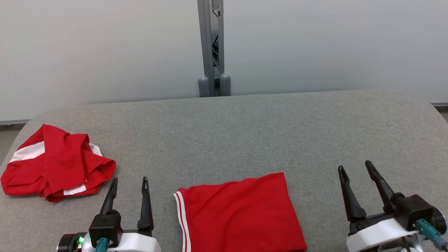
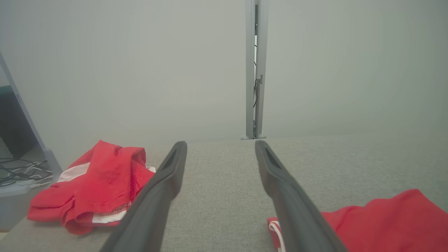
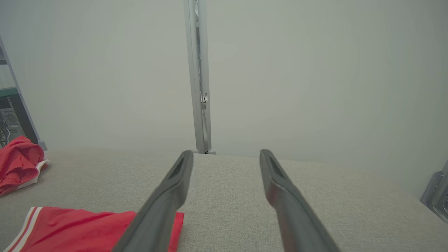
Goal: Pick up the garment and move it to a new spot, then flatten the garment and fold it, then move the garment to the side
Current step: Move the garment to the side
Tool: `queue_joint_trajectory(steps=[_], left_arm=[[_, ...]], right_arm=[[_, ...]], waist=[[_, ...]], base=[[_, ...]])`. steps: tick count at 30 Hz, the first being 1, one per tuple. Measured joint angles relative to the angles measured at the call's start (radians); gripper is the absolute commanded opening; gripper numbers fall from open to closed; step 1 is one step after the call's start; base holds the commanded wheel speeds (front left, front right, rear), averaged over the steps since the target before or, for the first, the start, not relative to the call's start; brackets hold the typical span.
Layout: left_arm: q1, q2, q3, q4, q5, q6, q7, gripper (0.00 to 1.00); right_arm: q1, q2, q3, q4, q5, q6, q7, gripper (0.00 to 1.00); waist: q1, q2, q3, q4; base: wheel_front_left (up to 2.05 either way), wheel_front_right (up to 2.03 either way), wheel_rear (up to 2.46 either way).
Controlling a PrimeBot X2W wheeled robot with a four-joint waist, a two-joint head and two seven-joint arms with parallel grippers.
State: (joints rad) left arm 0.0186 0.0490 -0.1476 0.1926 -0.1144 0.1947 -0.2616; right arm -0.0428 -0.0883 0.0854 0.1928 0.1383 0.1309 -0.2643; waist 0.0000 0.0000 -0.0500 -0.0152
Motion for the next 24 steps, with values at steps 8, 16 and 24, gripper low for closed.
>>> queue_joint_trajectory(steps=[8,16,24], left_arm=[[-0.003,0.001,-0.004,-0.001,0.010,-0.009,0.000,1.00],[-0.005,0.000,-0.023,0.010,0.010,-0.010,0.000,1.00],[-0.015,0.000,-0.030,0.025,0.017,-0.018,0.000,1.00]], right_arm=[[0.000,0.007,-0.025,0.017,0.007,0.000,0.000,1.00],[-0.002,0.006,0.030,0.212,0.077,0.000,0.000,1.00],[-0.100,-0.007,0.188,0.403,0.295,0.000,0.048,1.00]], waist=[[0.0000,0.0000,0.003,0.021],[-0.0001,0.0000,0.016,0.043],[0.0000,0.0000,0.054,0.072]], base=[[0.00,0.00,0.00],[0.00,0.00,0.00],[0.00,0.00,0.00]])
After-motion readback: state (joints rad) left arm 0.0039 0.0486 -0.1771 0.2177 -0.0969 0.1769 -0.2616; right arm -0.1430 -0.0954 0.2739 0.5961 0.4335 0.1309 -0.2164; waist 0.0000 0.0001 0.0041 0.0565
